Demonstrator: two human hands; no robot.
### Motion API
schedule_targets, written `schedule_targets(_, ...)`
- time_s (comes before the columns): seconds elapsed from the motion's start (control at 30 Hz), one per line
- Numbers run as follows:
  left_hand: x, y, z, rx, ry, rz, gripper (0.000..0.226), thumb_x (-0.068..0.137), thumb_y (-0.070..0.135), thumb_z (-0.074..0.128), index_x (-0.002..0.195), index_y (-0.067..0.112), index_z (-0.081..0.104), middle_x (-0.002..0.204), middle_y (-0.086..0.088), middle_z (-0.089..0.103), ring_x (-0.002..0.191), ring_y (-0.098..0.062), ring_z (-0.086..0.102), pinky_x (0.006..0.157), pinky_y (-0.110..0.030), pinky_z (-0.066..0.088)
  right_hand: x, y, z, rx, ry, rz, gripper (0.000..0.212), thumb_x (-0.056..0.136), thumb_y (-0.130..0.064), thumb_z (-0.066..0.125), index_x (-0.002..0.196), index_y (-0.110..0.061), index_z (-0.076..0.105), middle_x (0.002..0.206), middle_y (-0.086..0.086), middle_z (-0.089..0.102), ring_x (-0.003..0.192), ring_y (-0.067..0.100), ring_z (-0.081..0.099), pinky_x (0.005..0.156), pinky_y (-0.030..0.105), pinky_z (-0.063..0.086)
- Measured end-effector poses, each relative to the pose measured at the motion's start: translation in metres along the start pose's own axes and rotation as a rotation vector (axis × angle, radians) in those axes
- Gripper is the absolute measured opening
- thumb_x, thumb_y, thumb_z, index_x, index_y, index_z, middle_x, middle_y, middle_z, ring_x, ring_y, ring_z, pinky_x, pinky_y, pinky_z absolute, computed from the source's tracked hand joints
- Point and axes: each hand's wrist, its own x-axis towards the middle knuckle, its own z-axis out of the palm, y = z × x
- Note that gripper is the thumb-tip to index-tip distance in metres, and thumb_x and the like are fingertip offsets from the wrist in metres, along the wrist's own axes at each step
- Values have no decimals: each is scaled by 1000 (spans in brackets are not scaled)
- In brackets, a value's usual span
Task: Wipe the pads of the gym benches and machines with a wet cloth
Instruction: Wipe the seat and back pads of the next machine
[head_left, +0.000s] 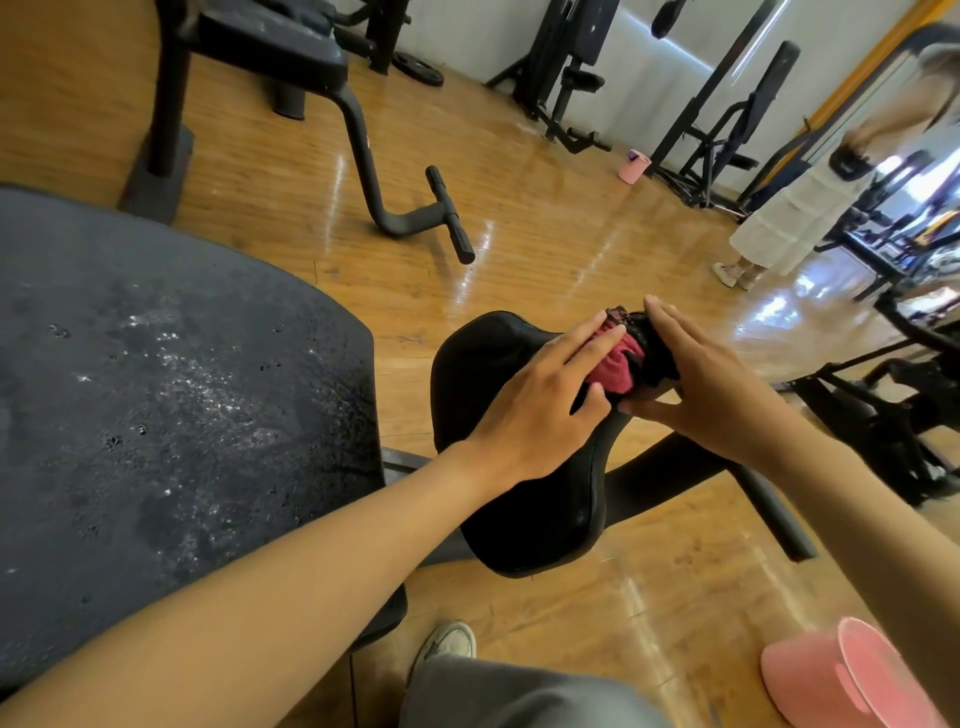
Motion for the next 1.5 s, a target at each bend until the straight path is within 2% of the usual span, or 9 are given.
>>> schedule_targets(0.17, 27, 17, 13, 18, -4, -121, 71, 105, 45, 50, 164, 20, 19, 171, 1, 18, 157, -16, 16, 123, -36, 21, -3, 12, 1, -56, 18, -52, 110, 85, -30, 80, 164, -20, 4, 170, -2, 11, 149, 5, 1, 123, 36, 22)
schedule_targets(0.37, -7, -8, 45, 63, 300, -31, 62, 99, 15, 63, 157, 13, 40, 162, -4, 40, 150, -19, 37, 118, -38, 41, -6, 13, 2, -25, -14, -40, 118, 86, -25, 80, 162, -21, -9, 168, -3, 7, 152, 11, 7, 119, 26, 17)
schedule_targets(0.6, 42, 7, 41, -42, 224, -17, 59, 102, 11, 58, 157, 10, 36, 164, -6, 35, 155, -22, 25, 122, -43, 35, -12, 16, 6, -30, 20, -7, 113, 88, -21, 78, 163, -22, -7, 170, -1, 11, 150, 22, 31, 110, 34, 42)
schedule_targets(0.77, 11, -18, 41, -11, 230, 83, 59, 100, 4, 61, 155, 10, 41, 163, -6, 39, 155, -18, 26, 123, -37, 33, -17, 23, 7, 31, 22, -30, 106, 90, -17, 73, 163, -23, -4, 170, -2, 11, 155, 19, 18, 119, 31, 27)
schedule_targets(0.93, -12, -31, 33, -45, 282, -69, 59, 100, 6, 62, 155, 13, 43, 161, -3, 41, 153, -13, 30, 123, -22, 27, -20, 17, 12, -75, 110, -164, 84, 94, -40, 50, 164, -19, 10, 171, -4, 7, 156, 6, -1, 118, 17, 6)
schedule_targets(1.07, 33, -15, 22, -72, 158, -29, 54, 104, 12, 56, 156, 17, 41, 163, 1, 37, 153, -12, 27, 124, -32, 29, -14, 8, 19, -169, 196, -154, 71, 102, -34, 52, 161, -11, 21, 169, 4, 16, 157, 13, 5, 122, 28, 12)
schedule_targets(1.17, 5, -26, 25, -88, 209, -19, 56, 102, 6, 58, 155, 15, 43, 162, -1, 40, 151, -12, 33, 122, -35, 35, -9, 7, 23, -204, 187, -206, 64, 104, -32, 47, 160, -9, 26, 168, 5, 18, 158, 16, 5, 124, 30, 10)
schedule_targets(1.37, -10, -28, 28, -27, 292, -207, 55, 104, 7, 56, 156, 15, 41, 161, -5, 40, 148, -5, 29, 116, -7, 21, -6, 3, 30, -334, 199, -259, 60, 105, -31, 45, 158, -7, 29, 167, 9, 22, 158, 24, 3, 127, 39, 12)
schedule_targets(1.5, 32, -34, 19, -20, 227, -180, 47, 107, 13, 50, 154, 15, 45, 155, -7, 50, 144, -22, 45, 118, -38, 41, -1, 5, 33, -400, 206, -296, 60, 106, -26, 43, 159, -3, 26, 167, 13, 19, 158, 26, 2, 129, 39, 6)
